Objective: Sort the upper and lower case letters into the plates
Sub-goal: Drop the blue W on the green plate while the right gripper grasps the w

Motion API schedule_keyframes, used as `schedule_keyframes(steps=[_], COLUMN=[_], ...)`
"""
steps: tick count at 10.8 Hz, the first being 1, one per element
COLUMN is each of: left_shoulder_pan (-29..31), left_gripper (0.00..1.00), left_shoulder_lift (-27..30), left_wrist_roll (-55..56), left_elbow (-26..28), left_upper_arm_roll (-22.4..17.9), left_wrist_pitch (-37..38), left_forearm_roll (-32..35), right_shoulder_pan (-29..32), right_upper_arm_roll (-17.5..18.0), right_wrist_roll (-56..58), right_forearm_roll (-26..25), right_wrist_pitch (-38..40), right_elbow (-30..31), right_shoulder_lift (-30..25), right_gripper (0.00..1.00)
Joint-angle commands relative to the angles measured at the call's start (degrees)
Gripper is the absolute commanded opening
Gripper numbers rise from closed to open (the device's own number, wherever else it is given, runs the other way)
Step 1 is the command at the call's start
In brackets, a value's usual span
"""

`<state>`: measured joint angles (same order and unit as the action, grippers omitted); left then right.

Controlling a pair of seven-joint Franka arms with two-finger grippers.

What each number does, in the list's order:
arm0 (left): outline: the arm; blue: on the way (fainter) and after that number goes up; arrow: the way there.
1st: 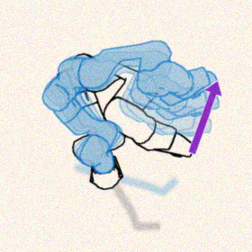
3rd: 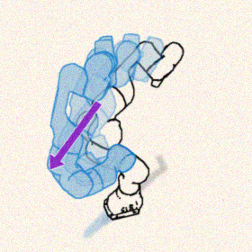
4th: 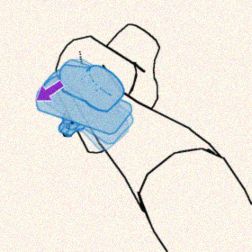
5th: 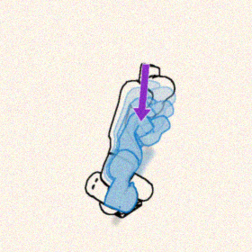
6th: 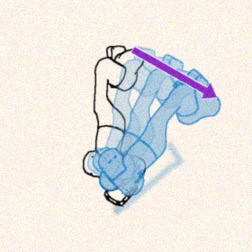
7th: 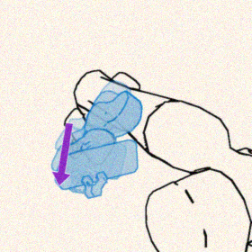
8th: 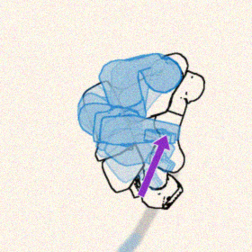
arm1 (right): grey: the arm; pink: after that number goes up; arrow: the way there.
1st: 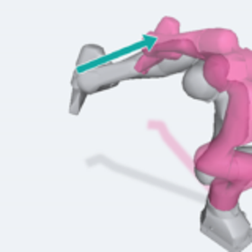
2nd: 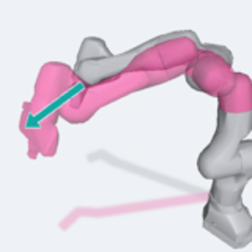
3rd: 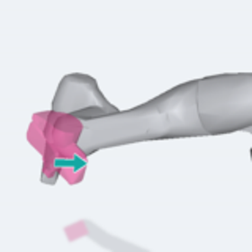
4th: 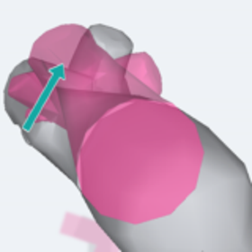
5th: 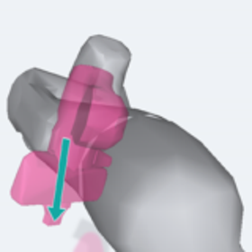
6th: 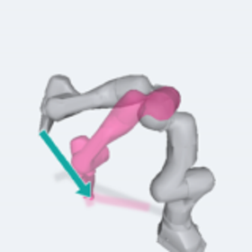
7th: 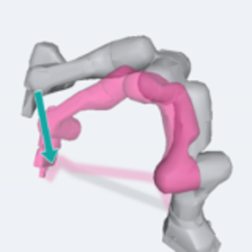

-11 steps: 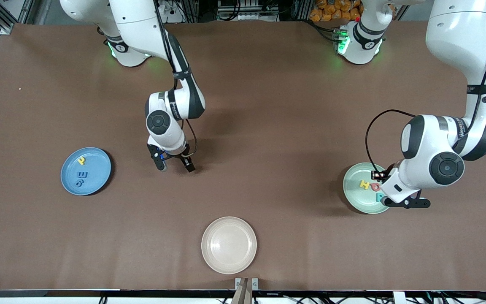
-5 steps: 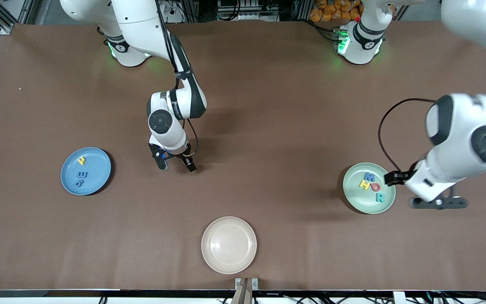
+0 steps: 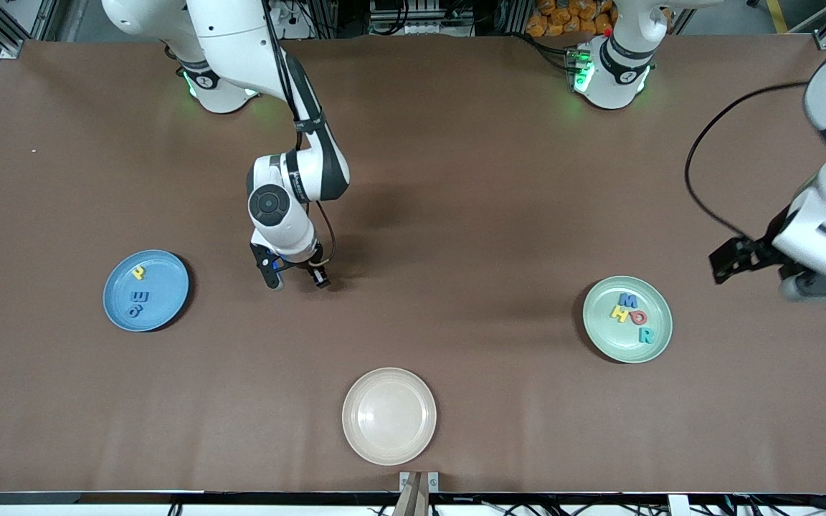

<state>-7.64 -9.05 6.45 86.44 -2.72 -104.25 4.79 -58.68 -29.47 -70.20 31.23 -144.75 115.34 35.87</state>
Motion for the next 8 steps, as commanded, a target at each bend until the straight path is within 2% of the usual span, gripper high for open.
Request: schedule_keyframes(steps=[1,4,8], left_shoulder_pan=[-1.05,-1.58,0.17], left_gripper=[1.00,1.00,1.00], left_shoulder_lift=[5.95,10.18,10.89], left_wrist_roll=[-0.83,-0.83,-0.92], left_elbow=[1.81,1.80,0.58], left_upper_arm_roll=[-1.58,-2.38,-3.17], left_wrist_pitch=[3.51,6.42,12.91], left_forearm_roll=[-0.49,-1.01,-4.61], right_shoulder_pan=[-1.08,-0.91,-1.08], right_upper_arm_roll=[-0.85,-4.44,-13.48], right_wrist_roll=[0.59,5.75,18.21], right_forearm_roll=[0.86,0.59,0.50], right_wrist_pitch=[-0.62,0.35,10.34], right_elbow=[1.99,1.82,0.15], right_shoulder_lift=[-0.88,-3.16,-6.33], right_gripper=[0.00,0.00,0.00])
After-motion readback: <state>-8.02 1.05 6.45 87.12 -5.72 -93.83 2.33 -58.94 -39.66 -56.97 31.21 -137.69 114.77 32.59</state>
